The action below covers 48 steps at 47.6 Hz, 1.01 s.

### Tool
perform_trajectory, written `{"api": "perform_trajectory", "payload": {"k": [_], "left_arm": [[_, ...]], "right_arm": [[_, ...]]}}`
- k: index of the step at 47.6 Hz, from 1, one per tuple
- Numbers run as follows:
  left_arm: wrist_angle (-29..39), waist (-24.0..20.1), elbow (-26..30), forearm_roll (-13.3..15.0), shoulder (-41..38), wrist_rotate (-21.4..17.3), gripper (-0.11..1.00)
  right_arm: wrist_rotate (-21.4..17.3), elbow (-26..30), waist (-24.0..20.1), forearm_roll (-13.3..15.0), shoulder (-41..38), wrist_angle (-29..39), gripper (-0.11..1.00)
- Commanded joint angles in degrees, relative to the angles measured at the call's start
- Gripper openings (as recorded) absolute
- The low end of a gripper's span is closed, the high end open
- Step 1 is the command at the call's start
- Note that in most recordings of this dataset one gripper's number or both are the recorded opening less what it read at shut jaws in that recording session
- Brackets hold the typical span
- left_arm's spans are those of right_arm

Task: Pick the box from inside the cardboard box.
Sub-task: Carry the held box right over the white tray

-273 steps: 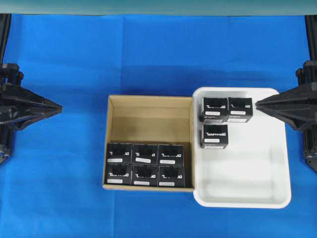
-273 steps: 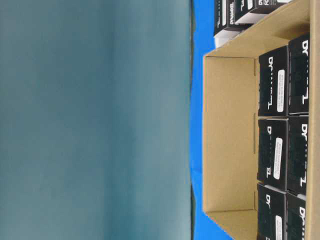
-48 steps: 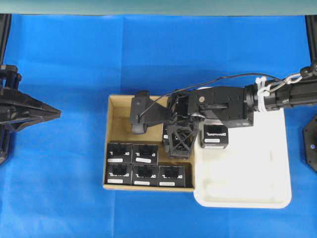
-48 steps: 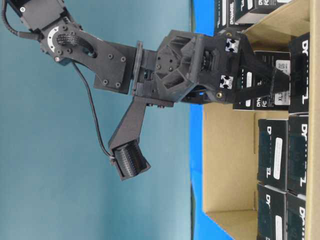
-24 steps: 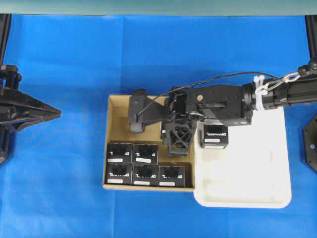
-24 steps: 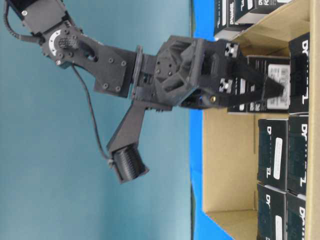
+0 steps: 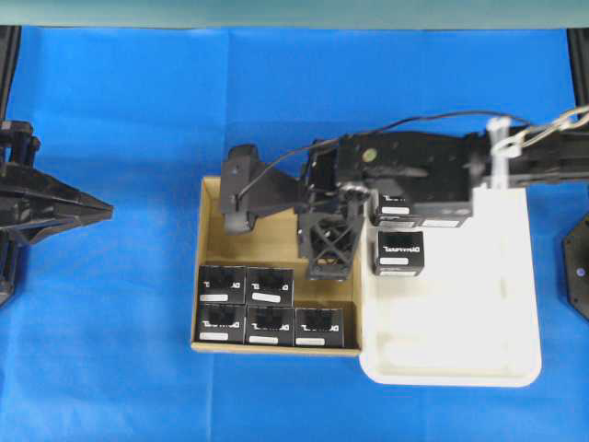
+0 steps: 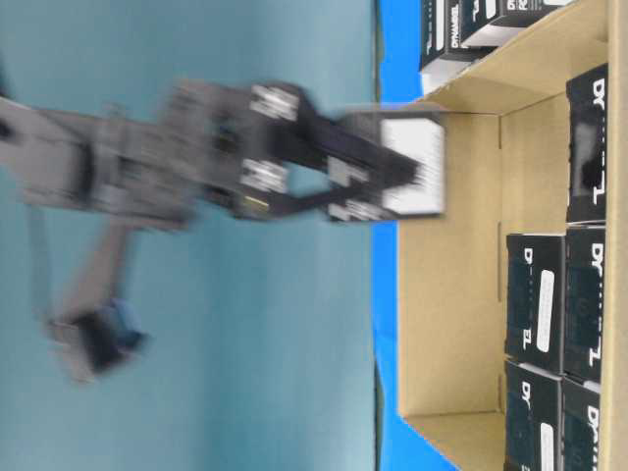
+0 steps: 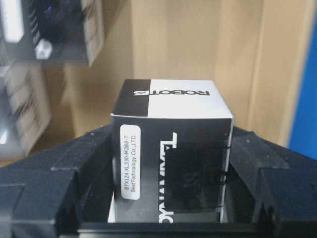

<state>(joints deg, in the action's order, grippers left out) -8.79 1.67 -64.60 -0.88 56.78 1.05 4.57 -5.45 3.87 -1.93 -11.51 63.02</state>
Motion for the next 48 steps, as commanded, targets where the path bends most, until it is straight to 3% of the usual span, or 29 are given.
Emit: {"api": "perform_trajectory", "payload": {"k": [1, 11, 20, 33, 48], "left_arm": [[-0.3, 0.0, 1.6, -0.1, -0.2, 0.1, 0.00], [-0.4, 0.0, 1.6, -0.1, -0.2, 0.1, 0.00], [-0.4, 0.1, 1.6, -0.1, -0.4, 0.1, 0.00], [-0.3, 0.1, 1.6, -0.1, -0.4, 0.0, 0.00], [-0.4, 0.1, 1.6, -0.1, -0.2, 0.0, 0.00]], "right_arm": [[-0.1, 0.7, -1.0, -0.4, 4.0, 2.1, 0.62], [-2.6, -4.5, -2.1, -1.3, 14.2, 4.3, 0.62], [-6.3, -15.4, -2.8, -1.4, 22.9, 5.2, 0.62], [-7.8, -30.6, -2.7, -1.2, 33.9, -1.6, 0.62], [-7.6, -41.0, -2.7, -1.2, 35.4, -8.8, 0.62]]}}
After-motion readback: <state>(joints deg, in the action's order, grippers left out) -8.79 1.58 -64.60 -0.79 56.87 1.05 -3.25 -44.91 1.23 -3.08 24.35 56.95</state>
